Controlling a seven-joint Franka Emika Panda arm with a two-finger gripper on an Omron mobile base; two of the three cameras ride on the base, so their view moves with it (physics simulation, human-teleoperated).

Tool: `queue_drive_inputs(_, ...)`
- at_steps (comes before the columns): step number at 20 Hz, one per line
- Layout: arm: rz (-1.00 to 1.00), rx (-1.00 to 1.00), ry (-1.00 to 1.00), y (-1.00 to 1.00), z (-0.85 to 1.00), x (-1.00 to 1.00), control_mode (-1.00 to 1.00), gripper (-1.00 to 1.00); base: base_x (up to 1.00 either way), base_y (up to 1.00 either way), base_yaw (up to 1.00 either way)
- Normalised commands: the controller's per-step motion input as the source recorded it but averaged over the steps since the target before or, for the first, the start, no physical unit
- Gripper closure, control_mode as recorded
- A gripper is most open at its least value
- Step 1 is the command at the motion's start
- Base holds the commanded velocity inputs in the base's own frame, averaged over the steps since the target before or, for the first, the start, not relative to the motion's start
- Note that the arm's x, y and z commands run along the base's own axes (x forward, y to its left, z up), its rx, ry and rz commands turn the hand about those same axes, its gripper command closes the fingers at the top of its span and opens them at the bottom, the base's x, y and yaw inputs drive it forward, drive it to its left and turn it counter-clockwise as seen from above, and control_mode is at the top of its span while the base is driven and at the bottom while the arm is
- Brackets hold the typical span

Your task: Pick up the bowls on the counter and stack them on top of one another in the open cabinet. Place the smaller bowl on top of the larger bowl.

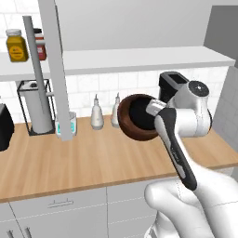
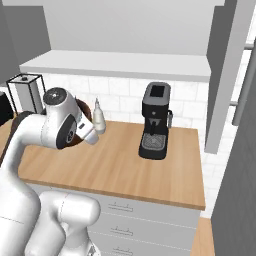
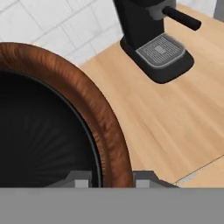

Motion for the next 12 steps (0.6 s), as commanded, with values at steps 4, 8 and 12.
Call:
queue_drive_inputs(4, -0.03, 0.0, -0.23, -0.17, 1.0, -0.46, -1.0, 1.0, 0.0, 0.0, 0.0)
queue_drive_inputs(8, 0.0, 0.0, -0.27, -0.14, 1.0, -0.34, -1.0, 1.0, 0.0, 0.0, 0.0)
queue_drive_inputs(12, 0.0, -0.01, -0.25, -0.05, 1.0, -0.04, -1.0, 1.0, 0.0, 0.0, 0.0)
